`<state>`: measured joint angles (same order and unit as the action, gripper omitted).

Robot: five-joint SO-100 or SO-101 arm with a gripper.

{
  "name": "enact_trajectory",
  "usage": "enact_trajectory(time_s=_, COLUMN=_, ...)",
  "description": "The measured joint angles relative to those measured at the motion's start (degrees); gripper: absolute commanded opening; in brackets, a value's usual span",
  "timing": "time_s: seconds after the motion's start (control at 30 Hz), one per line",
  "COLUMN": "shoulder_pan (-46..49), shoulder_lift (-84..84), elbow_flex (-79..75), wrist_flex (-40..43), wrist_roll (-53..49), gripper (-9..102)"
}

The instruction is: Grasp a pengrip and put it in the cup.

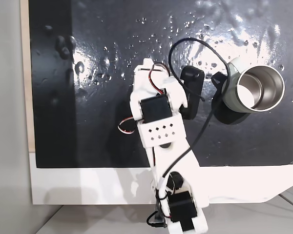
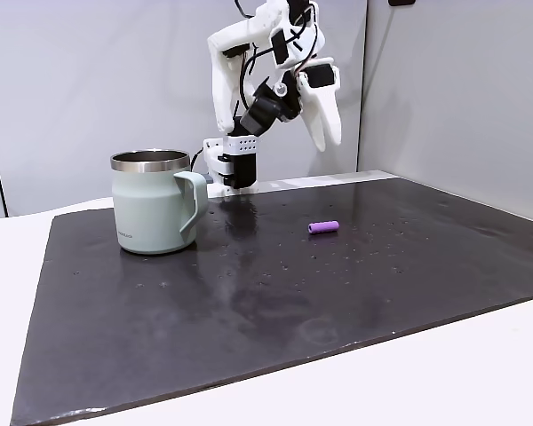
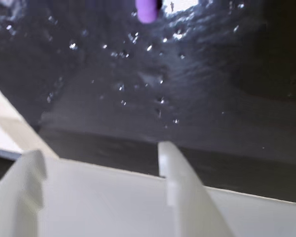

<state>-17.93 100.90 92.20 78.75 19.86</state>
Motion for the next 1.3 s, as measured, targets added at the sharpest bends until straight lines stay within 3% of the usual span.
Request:
enact_trajectory(time_s=1.1, shoulder_pan=2.6, shoulder_lift=-27.8, elbow_flex=0.1, wrist_flex=-14.1, wrist_roll=2.1, gripper=22)
enact_trajectory(time_s=1.3, shoulder_pan=3.5, shoulder_lift=-29.5, elbow_flex=0.3, wrist_flex=-15.0, wrist_roll=2.0, gripper=16)
